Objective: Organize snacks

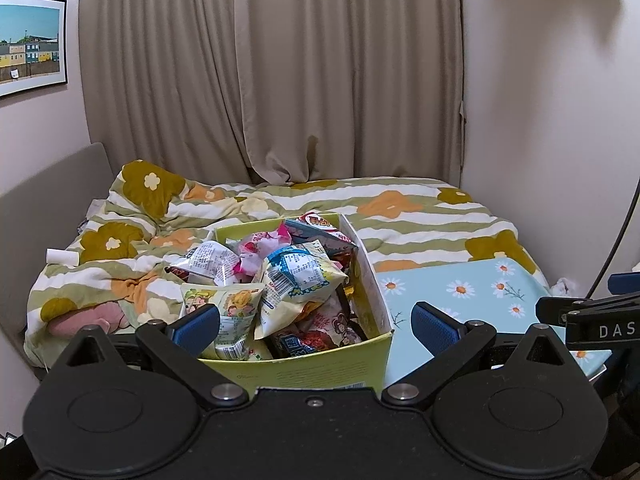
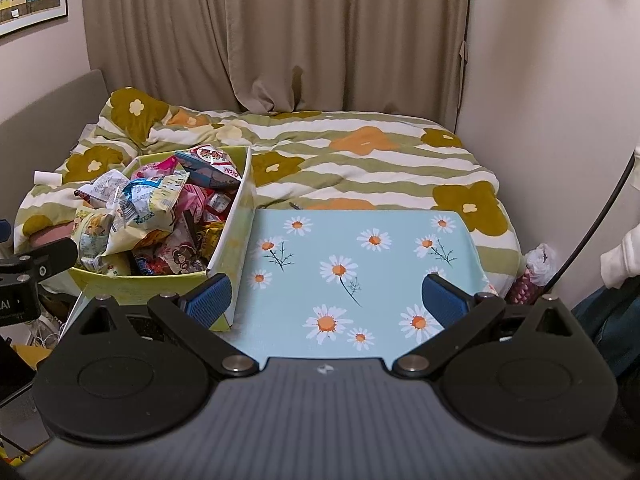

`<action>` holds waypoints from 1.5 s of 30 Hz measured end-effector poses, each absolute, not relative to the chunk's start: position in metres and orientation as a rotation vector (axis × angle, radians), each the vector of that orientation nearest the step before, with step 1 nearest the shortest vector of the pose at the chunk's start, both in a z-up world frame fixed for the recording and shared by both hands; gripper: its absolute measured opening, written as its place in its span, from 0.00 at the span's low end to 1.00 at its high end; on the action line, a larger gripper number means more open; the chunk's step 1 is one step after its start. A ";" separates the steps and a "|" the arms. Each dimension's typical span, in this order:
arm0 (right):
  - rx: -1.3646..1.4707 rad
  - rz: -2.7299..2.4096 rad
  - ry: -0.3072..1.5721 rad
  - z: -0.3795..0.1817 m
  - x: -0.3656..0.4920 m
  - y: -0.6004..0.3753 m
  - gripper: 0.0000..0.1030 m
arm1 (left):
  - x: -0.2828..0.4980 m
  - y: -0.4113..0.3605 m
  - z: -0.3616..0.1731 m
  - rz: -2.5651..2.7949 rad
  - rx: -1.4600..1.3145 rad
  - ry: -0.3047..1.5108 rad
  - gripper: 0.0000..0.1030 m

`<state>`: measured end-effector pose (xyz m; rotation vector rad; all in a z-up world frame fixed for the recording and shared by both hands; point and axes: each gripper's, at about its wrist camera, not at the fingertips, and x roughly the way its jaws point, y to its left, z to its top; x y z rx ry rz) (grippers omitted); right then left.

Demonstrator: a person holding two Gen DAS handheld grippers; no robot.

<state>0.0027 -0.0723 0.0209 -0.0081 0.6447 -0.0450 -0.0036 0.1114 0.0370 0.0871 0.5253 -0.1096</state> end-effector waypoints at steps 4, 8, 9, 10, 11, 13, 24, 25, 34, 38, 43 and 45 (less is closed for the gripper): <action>0.000 -0.049 0.649 0.019 0.004 -0.075 1.00 | -0.003 0.111 0.037 -0.110 0.086 0.526 1.00; 0.006 -0.053 0.655 0.019 0.006 -0.076 1.00 | -0.003 0.111 0.037 -0.110 0.087 0.525 1.00; 0.007 -0.054 0.656 0.018 0.006 -0.076 1.00 | -0.003 0.111 0.037 -0.110 0.086 0.526 1.00; 0.007 -0.055 0.656 0.018 0.007 -0.077 1.00 | -0.003 0.111 0.037 -0.110 0.086 0.527 1.00; 0.008 -0.057 0.657 0.018 0.007 -0.076 1.00 | -0.003 0.112 0.037 -0.111 0.086 0.528 1.00; 0.010 -0.058 0.658 0.018 0.007 -0.077 1.00 | -0.001 0.112 0.036 -0.113 0.088 0.532 1.00; 0.015 -0.059 0.662 0.016 0.009 -0.078 1.00 | 0.000 0.112 0.035 -0.109 0.090 0.538 1.00; 0.014 -0.059 0.661 0.016 0.009 -0.079 1.00 | 0.000 0.112 0.035 -0.108 0.091 0.540 1.00; 0.016 -0.055 0.661 0.015 0.012 -0.078 1.00 | 0.000 0.121 0.034 -0.100 0.063 0.530 1.00; 0.020 -0.055 0.661 0.014 0.013 -0.076 1.00 | 0.003 0.121 0.034 -0.079 0.080 0.525 1.00; 0.020 -0.054 0.662 0.014 0.014 -0.077 1.00 | 0.005 0.125 0.033 -0.095 0.078 0.528 1.00; 0.020 -0.055 0.662 0.013 0.014 -0.076 1.00 | 0.005 0.126 0.032 -0.097 0.083 0.524 1.00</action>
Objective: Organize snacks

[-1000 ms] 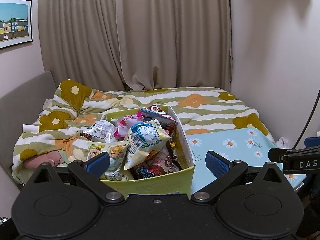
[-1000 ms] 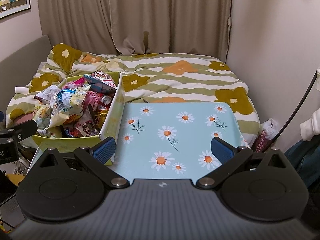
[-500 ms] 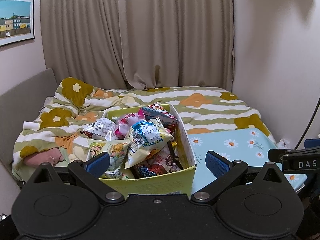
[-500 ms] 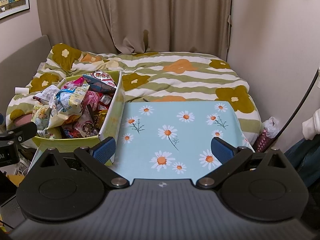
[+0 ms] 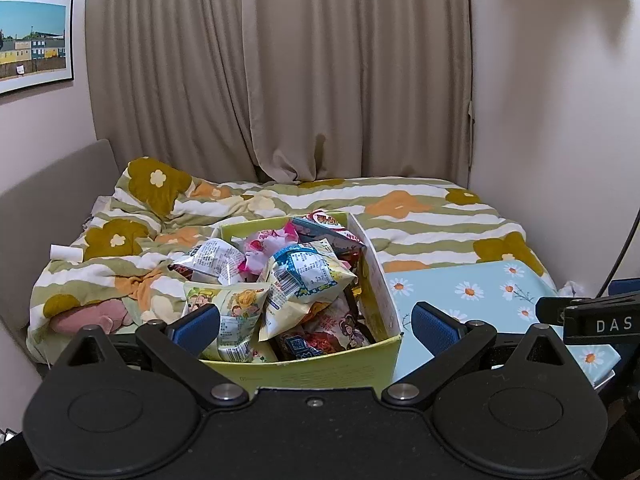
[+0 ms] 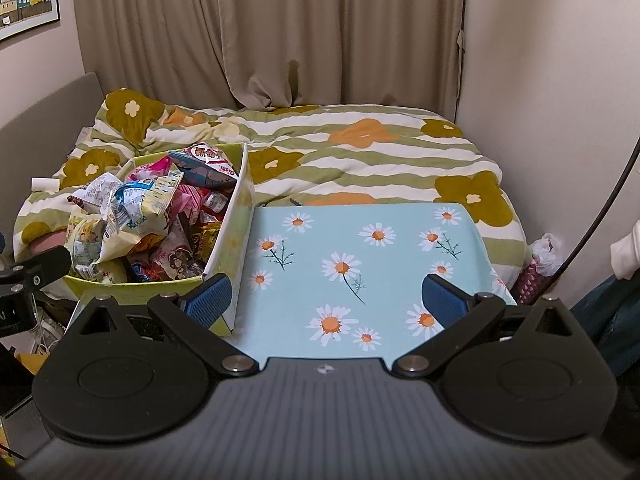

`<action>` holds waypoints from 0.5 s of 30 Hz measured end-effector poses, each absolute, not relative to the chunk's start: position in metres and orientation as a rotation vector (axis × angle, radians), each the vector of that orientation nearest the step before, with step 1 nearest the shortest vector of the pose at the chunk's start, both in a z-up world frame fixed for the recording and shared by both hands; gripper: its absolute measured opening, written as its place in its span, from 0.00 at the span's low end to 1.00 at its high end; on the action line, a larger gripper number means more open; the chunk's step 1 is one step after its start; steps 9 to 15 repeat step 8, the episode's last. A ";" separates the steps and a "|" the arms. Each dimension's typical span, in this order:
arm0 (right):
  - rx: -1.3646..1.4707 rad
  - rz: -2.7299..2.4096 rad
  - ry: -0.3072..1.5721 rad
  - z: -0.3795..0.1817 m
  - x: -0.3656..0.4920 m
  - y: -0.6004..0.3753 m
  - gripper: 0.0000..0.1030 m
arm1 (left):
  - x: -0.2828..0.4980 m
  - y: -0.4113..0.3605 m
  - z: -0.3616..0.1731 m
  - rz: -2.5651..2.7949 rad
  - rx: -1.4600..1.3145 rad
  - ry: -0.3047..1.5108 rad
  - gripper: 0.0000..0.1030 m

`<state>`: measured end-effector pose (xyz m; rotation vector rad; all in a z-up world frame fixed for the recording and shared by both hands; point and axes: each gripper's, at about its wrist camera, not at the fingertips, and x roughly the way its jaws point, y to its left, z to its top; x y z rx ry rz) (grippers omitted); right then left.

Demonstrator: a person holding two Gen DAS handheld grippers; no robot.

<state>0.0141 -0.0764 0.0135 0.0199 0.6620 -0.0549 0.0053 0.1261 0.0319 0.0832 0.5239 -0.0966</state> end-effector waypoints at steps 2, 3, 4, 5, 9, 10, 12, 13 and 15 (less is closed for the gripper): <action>0.021 -0.055 0.663 0.014 0.014 -0.076 1.00 | 0.007 0.125 0.031 -0.093 0.090 0.524 1.00; 0.021 -0.055 0.664 0.014 0.014 -0.075 1.00 | 0.009 0.126 0.031 -0.090 0.091 0.530 1.00; 0.020 -0.055 0.664 0.014 0.014 -0.076 1.00 | 0.010 0.126 0.031 -0.092 0.091 0.531 1.00; 0.020 -0.056 0.664 0.014 0.014 -0.076 1.00 | 0.010 0.126 0.031 -0.097 0.092 0.527 1.00; 0.021 -0.057 0.664 0.014 0.015 -0.075 1.00 | 0.010 0.127 0.032 -0.101 0.094 0.510 1.00; 0.021 -0.057 0.664 0.014 0.015 -0.075 1.00 | 0.010 0.127 0.032 -0.101 0.094 0.510 1.00; 0.021 -0.057 0.664 0.014 0.015 -0.075 1.00 | 0.010 0.127 0.032 -0.101 0.094 0.510 1.00; 0.021 -0.057 0.664 0.014 0.015 -0.075 1.00 | 0.010 0.127 0.032 -0.101 0.094 0.510 1.00; 0.021 -0.057 0.664 0.014 0.015 -0.075 1.00 | 0.010 0.127 0.032 -0.101 0.094 0.510 1.00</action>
